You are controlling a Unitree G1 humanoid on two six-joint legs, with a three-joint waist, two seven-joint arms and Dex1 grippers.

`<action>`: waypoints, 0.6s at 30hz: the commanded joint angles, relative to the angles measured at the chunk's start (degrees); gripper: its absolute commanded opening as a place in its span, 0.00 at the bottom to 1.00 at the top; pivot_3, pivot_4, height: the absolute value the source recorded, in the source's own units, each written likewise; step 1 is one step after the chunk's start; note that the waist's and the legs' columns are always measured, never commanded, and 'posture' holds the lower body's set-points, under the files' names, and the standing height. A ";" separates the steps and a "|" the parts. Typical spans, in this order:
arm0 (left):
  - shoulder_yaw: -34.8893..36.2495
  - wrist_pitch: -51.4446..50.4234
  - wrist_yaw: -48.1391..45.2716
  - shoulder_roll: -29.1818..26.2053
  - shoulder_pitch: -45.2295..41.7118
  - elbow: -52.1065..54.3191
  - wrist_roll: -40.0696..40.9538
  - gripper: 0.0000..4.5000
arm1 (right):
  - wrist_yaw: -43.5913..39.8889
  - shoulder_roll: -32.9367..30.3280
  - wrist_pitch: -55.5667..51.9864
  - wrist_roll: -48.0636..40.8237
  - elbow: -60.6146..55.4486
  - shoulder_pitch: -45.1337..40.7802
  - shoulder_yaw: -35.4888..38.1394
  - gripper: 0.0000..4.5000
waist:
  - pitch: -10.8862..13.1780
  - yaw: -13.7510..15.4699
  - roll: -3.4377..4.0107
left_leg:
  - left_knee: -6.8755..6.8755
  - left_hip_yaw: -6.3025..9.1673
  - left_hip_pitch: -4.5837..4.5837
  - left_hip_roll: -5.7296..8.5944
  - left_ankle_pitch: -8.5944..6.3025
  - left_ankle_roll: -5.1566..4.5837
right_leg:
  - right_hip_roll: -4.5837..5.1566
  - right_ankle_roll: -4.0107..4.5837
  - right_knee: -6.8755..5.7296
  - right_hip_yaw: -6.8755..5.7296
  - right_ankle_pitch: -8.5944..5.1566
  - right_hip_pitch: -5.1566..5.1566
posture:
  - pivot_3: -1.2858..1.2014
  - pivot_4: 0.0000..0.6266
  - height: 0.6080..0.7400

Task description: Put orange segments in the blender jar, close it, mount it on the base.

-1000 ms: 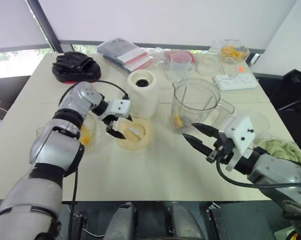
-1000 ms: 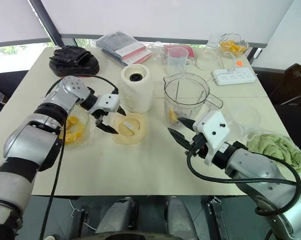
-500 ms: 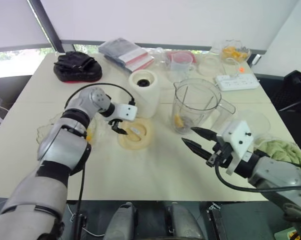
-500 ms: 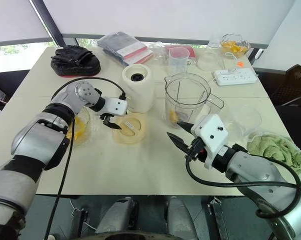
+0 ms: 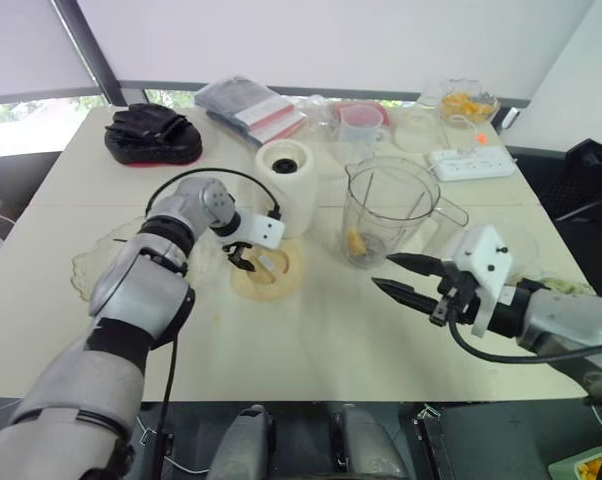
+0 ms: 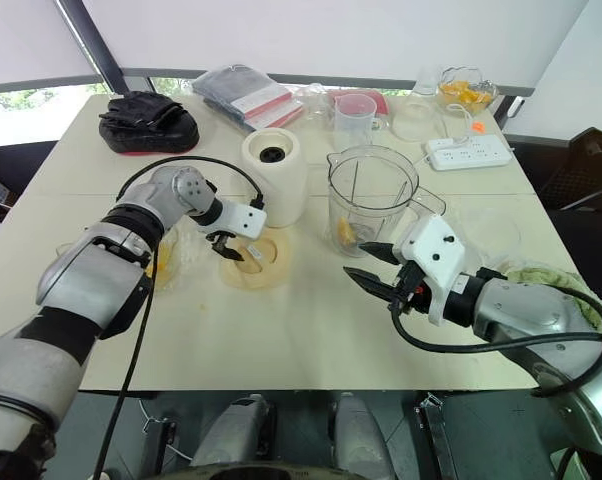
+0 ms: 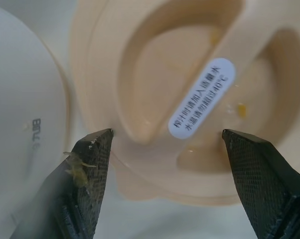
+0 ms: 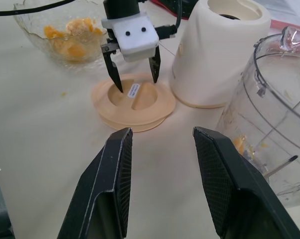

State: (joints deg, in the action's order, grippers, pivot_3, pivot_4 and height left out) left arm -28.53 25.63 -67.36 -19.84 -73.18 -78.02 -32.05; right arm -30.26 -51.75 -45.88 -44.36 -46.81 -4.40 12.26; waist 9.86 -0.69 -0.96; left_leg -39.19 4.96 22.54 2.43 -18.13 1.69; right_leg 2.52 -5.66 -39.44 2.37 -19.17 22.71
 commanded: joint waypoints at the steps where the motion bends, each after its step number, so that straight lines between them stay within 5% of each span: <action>1: 0.14 -0.51 0.66 0.49 -0.82 -0.27 -0.43 0.81 | -0.49 -0.37 0.13 -0.43 -0.92 -0.61 1.51 0.45 | 0.00 0.02 0.00 | 0.00 0.00 0.00 0.00 0.00 0.00 | 0.00 0.00 0.00 0.00 0.00 0.00 | 0.52 0.24 1.00; 18: 0.34 2.78 -4.21 1.78 -0.51 0.01 0.18 0.81 | 2.02 0.34 -0.20 -0.07 -2.71 2.19 2.90 0.45 | -0.02 0.06 -0.01 | -0.03 0.00 0.00 0.00 0.00 0.01 | 0.02 0.00 -0.02 0.00 0.00 -0.01 | 0.52 0.24 1.00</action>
State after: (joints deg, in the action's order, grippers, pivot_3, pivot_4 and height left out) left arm -28.36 27.48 -70.09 -18.23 -73.26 -77.91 -31.98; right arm -28.48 -51.65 -46.45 -44.09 -47.31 -2.17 12.87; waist 9.84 -0.63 -0.97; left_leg -39.21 4.95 22.54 2.43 -18.13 1.70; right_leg 2.53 -5.66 -39.46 2.37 -19.17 22.70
